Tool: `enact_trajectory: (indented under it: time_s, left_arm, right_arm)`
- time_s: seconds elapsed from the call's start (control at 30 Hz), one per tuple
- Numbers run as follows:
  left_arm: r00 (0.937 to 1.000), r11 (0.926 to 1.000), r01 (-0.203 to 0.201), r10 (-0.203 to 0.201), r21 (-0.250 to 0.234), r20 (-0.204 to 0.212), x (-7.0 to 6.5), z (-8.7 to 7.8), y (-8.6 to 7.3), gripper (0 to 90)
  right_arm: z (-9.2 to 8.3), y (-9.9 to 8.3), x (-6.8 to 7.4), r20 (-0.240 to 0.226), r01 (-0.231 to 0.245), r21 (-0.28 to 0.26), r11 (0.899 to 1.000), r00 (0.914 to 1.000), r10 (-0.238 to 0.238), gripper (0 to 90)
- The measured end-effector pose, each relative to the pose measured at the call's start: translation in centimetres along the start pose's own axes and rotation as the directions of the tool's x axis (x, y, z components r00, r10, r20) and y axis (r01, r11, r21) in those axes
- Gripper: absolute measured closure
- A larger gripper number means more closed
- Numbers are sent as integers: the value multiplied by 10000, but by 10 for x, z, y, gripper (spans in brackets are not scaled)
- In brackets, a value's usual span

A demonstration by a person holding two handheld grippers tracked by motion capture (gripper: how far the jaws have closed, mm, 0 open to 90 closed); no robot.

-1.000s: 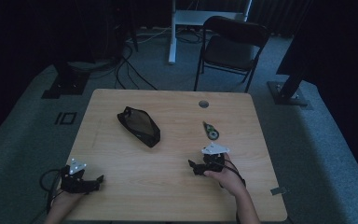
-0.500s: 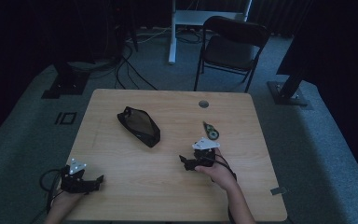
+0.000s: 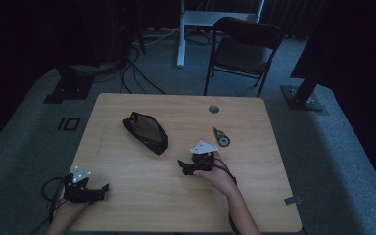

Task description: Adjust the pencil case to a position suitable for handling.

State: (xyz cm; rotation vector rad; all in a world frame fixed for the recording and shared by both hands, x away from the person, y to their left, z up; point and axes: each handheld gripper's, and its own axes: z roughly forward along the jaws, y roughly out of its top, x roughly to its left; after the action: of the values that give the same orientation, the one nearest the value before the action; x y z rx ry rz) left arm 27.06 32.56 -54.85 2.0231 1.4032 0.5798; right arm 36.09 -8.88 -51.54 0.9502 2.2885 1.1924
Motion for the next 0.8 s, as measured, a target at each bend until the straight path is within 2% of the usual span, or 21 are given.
enact_trajectory:
  time_s: [0.17,0.43,0.6,0.8]
  left_arm:
    - [10000,10000,-1,1,-1,-1,0,0,0,8]
    - [10000,10000,-3,3,1,-1,0,0,0,8]
    - [10000,10000,-3,3,1,-3,0,0,0,8]
    - [10000,10000,-3,3,2,0,0,0,0,8]
  right_arm:
    - [12,3,7,-196,-115,-88,9999,9997,113,147]
    - [27,12,16,-361,-17,-167,9999,9993,11,147]
    - [33,18,19,-386,-146,-491,9987,9992,127,147]
    - [41,26,21,-304,-248,-608,9978,9993,230,147]
